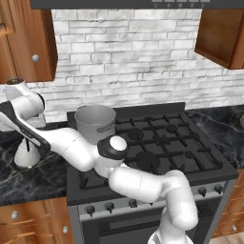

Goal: Pick the kettle from the counter and place it on a stove burner. Then turn the burner on.

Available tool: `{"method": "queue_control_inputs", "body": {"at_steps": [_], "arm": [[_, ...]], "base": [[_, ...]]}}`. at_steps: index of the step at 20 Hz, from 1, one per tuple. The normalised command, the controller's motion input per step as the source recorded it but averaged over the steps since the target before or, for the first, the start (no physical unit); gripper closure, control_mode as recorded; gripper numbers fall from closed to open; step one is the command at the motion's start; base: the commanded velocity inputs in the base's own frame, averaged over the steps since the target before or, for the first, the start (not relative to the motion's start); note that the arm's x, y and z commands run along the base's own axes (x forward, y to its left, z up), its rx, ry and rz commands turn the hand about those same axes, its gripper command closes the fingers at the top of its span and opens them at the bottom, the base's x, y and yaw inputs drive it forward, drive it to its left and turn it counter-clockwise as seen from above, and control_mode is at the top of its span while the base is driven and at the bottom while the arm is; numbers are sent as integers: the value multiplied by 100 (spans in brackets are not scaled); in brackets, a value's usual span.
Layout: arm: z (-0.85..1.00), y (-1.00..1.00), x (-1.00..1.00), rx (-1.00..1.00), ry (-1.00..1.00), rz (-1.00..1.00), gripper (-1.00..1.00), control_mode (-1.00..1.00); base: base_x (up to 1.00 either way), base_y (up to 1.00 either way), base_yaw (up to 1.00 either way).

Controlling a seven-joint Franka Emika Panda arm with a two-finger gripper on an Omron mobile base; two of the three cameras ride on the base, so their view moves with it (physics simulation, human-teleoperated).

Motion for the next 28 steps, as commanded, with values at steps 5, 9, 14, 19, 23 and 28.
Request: {"method": "queue_control_inputs", "body": {"at_steps": [5,9,14,19,23,28], "arm": [[0,-100,-76,2,0,-36,100,-100],[9,-92,-71,6,-1,-34,100,-100],[21,-100,-61,11,-2,-31,100,-100],[3,-99,-69,10,-11,-28,100,-100],[0,-91,-72,10,-20,-26,100,-100],[0,-87,-65,11,-20,-24,100,-100]], "base": [[0,0,0],[0,0,0],[0,0,0],[0,0,0],[0,0,0],[0,0,0]]}}
